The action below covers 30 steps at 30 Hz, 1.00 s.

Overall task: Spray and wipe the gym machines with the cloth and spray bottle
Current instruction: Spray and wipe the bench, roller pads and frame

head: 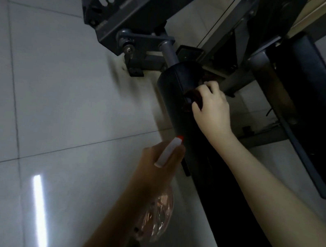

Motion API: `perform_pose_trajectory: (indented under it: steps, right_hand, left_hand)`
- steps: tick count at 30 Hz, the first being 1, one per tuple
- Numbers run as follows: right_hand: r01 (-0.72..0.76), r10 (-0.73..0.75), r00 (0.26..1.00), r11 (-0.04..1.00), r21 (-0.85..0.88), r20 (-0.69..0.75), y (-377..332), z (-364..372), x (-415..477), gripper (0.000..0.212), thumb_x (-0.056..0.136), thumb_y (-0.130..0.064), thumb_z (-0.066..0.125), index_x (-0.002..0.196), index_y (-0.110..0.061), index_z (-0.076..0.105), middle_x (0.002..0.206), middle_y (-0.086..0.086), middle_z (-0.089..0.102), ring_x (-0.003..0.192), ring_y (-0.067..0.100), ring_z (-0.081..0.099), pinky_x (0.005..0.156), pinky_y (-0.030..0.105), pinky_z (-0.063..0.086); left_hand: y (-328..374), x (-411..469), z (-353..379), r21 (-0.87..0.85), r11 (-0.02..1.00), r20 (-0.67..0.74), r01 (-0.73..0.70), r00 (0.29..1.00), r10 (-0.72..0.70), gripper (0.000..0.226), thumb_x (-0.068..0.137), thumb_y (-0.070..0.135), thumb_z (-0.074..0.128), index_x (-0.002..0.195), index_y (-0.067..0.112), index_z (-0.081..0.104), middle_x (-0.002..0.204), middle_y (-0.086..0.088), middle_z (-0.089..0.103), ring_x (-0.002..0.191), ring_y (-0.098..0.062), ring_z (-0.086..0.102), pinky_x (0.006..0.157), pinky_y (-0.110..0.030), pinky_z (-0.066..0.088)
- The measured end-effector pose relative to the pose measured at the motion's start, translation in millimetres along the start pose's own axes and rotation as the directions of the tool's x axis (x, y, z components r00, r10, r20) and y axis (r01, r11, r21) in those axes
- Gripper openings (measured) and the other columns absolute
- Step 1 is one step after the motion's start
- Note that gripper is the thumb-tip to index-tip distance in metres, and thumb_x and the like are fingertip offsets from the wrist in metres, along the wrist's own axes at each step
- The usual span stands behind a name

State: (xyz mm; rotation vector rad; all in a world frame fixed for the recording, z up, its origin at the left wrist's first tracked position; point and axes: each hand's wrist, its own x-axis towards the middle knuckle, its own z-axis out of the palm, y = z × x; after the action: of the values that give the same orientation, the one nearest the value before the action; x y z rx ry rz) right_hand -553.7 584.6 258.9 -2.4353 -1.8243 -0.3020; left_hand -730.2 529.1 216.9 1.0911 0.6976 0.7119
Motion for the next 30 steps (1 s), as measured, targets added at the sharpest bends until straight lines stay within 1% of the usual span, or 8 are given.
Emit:
perform_pose_trajectory:
  steps: [4,8,11,13,16,20,24,30]
  right_hand:
    - [-0.007,0.009,0.994,1.000,-0.014,0.108,-1,-16,-18,0.033,0.088,-0.016,0.059,0.120,-0.013,0.055,0.135,0.006,0.042,0.120,0.027,0.046,0.092,0.031,0.042]
    - [-0.093,0.073,0.951,0.994,0.052,0.299,-5,-40,-17,0.034,0.091,-0.018,0.055,0.125,-0.015,0.054,0.135,0.003,0.041,0.116,0.025,0.048,0.093,0.033,0.043]
    - [-0.242,0.159,0.896,0.958,0.156,0.414,-18,-60,-13,0.036,0.093,-0.018,0.051,0.128,-0.013,0.053,0.132,0.007,0.045,0.114,0.026,0.050,0.093,0.033,0.041]
    - [-0.414,0.248,0.836,0.871,0.266,0.490,-33,-74,-12,0.034,0.094,-0.018,0.050,0.127,-0.011,0.055,0.126,0.010,0.052,0.112,0.026,0.052,0.092,0.030,0.042]
    - [-0.731,0.390,0.651,0.554,0.399,0.651,-58,-90,-9,0.026,0.093,-0.022,0.049,0.117,-0.014,0.057,0.118,0.014,0.058,0.106,0.031,0.056,0.097,0.041,0.046]
    - [-0.848,0.372,0.528,0.177,0.500,0.764,-90,-113,0,0.027,0.093,-0.017,0.050,0.117,-0.007,0.057,0.109,0.020,0.064,0.099,0.036,0.063,0.093,0.053,0.049]
    - [-0.832,0.293,0.551,0.111,0.544,0.782,-112,-149,8,0.032,0.096,-0.014,0.049,0.126,-0.004,0.054,0.087,0.012,0.062,0.088,0.029,0.063,0.095,0.046,0.049]
    - [-0.831,0.247,0.548,0.053,0.554,0.799,-136,-214,15,0.029,0.095,-0.015,0.051,0.122,-0.008,0.057,0.082,0.010,0.068,0.105,0.037,0.062,0.091,0.046,0.050]
  left_hand:
    - [39,-19,-1,0.075,0.996,-0.005,-0.043,0.999,0.043,0.050,0.086,0.045,0.046,0.081,-0.003,0.059,0.070,-0.027,0.058,0.048,-0.019,0.050,0.044,-0.017,0.039]
    - [78,-36,-10,0.109,0.994,-0.019,-0.018,1.000,0.020,0.040,0.083,0.047,0.047,0.083,0.009,0.061,0.075,-0.020,0.063,0.067,-0.030,0.060,0.059,-0.038,0.050]
    - [104,-49,-18,0.158,0.987,-0.029,-0.007,1.000,0.012,0.041,0.082,0.048,0.048,0.087,0.009,0.063,0.081,-0.023,0.065,0.069,-0.025,0.061,0.057,-0.030,0.050]
    - [121,-57,-25,0.192,0.981,-0.029,-0.004,1.000,0.010,0.037,0.088,0.043,0.051,0.086,0.008,0.064,0.079,-0.022,0.065,0.067,-0.024,0.061,0.055,-0.025,0.049]
    - [141,-64,-33,0.244,0.970,-0.006,0.001,1.000,0.001,0.032,0.095,0.040,0.053,0.083,0.012,0.064,0.077,-0.016,0.066,0.070,-0.025,0.064,0.064,-0.036,0.053]
    - [171,-74,-44,0.248,0.968,-0.037,0.023,0.999,-0.014,0.039,0.091,0.047,0.055,0.088,0.010,0.065,0.082,-0.018,0.066,0.078,-0.031,0.066,0.073,-0.048,0.053]
    - [204,-86,-48,0.253,0.967,-0.080,0.029,0.997,-0.009,0.037,0.083,0.045,0.056,0.086,0.009,0.066,0.084,-0.021,0.067,0.077,-0.031,0.065,0.074,-0.048,0.052]
    - [258,-107,-46,0.318,0.946,-0.110,0.067,0.993,-0.034,0.047,0.093,0.044,0.054,0.084,-0.001,0.062,0.083,-0.023,0.065,0.077,-0.033,0.063,0.071,-0.046,0.051]
